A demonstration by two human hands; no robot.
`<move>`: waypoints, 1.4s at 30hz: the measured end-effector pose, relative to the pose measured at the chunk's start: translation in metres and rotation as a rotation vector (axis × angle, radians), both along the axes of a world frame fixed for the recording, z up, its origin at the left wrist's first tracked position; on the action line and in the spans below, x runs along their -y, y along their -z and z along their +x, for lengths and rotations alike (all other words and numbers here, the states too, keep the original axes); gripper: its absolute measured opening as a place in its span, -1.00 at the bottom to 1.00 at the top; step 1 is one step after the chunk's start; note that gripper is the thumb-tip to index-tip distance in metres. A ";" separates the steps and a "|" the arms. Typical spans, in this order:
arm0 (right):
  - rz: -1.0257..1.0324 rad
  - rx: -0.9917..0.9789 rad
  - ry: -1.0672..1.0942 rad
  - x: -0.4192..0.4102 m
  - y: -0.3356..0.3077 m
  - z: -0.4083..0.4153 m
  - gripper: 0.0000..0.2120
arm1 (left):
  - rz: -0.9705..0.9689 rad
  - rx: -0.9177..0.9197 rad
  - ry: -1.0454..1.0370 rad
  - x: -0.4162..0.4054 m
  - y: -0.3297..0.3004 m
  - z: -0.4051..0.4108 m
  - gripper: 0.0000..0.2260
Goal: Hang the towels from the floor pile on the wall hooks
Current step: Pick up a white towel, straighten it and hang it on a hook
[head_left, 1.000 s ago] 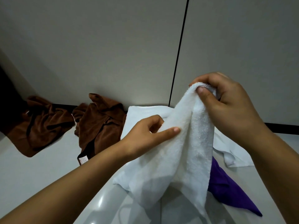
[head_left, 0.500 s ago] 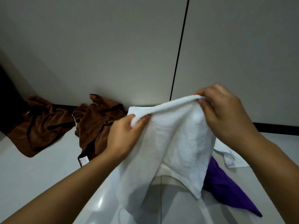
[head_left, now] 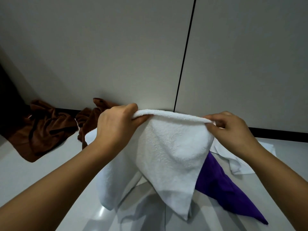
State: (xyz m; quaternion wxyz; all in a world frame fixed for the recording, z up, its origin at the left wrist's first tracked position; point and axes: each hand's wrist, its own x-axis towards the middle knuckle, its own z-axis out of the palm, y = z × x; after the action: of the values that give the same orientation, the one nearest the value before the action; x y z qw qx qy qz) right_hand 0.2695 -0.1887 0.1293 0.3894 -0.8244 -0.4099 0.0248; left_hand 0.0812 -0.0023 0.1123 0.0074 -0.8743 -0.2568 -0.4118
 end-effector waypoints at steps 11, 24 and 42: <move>0.105 -0.398 0.050 -0.003 -0.004 -0.007 -0.84 | 0.055 0.012 -0.001 -0.005 -0.003 -0.007 -0.51; 0.077 0.120 -0.444 -0.048 -0.002 -0.064 -0.50 | 0.629 -0.021 0.338 0.016 -0.033 0.000 -0.71; 0.020 0.492 -0.155 -0.020 -0.004 -0.036 -0.73 | 0.272 -0.066 0.157 -0.006 -0.006 0.003 -0.54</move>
State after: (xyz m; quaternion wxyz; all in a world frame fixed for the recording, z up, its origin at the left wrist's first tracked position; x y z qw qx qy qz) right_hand 0.2339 -0.1683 0.1335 0.2831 -0.7677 -0.5547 -0.1507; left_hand 0.0844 0.0035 0.1179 0.1022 -0.8957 -0.1290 -0.4132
